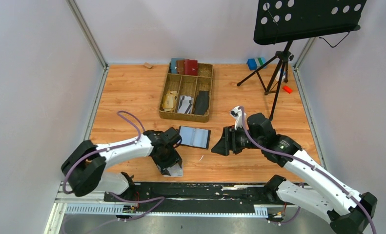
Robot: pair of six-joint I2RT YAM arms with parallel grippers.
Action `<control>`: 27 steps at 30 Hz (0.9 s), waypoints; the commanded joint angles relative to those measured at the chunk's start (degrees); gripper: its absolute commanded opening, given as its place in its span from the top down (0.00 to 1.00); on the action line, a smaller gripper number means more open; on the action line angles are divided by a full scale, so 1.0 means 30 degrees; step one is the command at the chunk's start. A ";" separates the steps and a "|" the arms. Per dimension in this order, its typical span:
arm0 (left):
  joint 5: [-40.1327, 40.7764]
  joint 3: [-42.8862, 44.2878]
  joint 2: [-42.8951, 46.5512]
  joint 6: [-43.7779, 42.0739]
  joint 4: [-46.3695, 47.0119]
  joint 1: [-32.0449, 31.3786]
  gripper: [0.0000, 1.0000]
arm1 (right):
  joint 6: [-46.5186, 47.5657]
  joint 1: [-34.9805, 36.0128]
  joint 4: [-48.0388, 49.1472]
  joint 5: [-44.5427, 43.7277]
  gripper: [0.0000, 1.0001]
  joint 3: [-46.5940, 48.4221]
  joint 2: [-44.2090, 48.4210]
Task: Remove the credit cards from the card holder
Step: Move the credit card to the corner of the board.
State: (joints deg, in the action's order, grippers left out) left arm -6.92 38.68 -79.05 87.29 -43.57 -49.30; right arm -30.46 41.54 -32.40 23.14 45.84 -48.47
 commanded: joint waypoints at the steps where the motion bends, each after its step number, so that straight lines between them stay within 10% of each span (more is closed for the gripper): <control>1: 0.4226 0.1121 0.2580 -0.3089 -0.1391 0.0739 0.36 | -0.0511 -0.0007 0.0455 0.0054 0.40 -0.1062 -0.0142; 13: 0.5026 0.2133 0.2325 -1.3005 -0.0755 0.4283 0.43 | -0.1450 0.1040 0.1627 -0.0196 0.41 -0.0676 -0.2182; 27: 0.5590 0.3162 -0.1911 -1.2823 -0.0494 0.2435 0.50 | -0.1841 0.1267 0.1624 -0.0937 0.41 -0.1014 -0.1996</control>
State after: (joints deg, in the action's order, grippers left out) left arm 9.17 47.62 -83.53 48.05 -46.50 -39.09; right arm -34.65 44.95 -30.06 21.52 42.57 -55.33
